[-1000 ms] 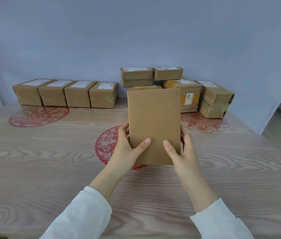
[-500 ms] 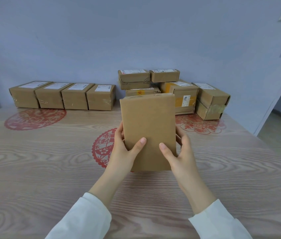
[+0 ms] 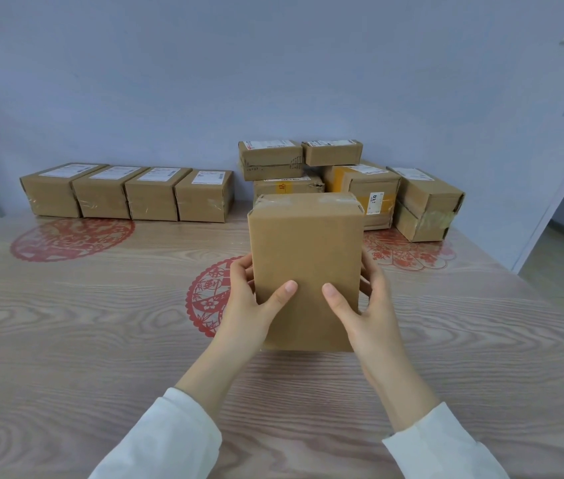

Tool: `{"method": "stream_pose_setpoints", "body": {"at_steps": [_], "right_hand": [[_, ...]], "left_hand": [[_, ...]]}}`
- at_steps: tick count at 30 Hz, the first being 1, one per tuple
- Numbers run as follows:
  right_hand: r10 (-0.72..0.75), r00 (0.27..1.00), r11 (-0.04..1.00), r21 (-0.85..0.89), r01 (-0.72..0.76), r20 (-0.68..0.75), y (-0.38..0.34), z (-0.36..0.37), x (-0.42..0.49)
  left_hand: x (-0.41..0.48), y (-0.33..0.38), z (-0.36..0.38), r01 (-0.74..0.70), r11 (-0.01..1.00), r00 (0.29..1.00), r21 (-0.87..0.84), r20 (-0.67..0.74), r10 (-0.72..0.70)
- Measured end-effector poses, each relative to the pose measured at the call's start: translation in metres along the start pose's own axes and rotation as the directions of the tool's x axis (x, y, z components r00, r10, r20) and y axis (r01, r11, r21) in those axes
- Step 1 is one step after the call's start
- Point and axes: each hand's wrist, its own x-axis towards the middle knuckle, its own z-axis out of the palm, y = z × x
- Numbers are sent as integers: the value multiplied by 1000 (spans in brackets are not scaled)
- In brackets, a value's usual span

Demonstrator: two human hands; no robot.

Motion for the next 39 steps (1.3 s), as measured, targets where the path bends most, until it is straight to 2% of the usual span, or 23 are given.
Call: {"method": "stream_pose_setpoints", "body": {"at_steps": [7, 13, 26, 32, 39], "right_hand": [[-13, 1000, 999, -35, 13, 6, -3, 2, -1], [-5, 1000, 999, -53, 4, -20, -5, 1, 0], [-17, 1000, 997, 78, 19, -25, -7, 2, 1], [-37, 999, 997, 65, 38, -13, -6, 3, 2], [-32, 999, 998, 56, 34, -43, -4, 1, 6]], "left_hand": [[3, 3, -2, -54, 997, 999, 48, -4, 54], [0, 1, 2, -62, 998, 998, 19, 25, 62], [4, 10, 0, -75, 996, 997, 40, 35, 73], [5, 14, -1, -63, 998, 998, -1, -5, 63], [0, 12, 1, -46, 999, 999, -28, 25, 47]]}}
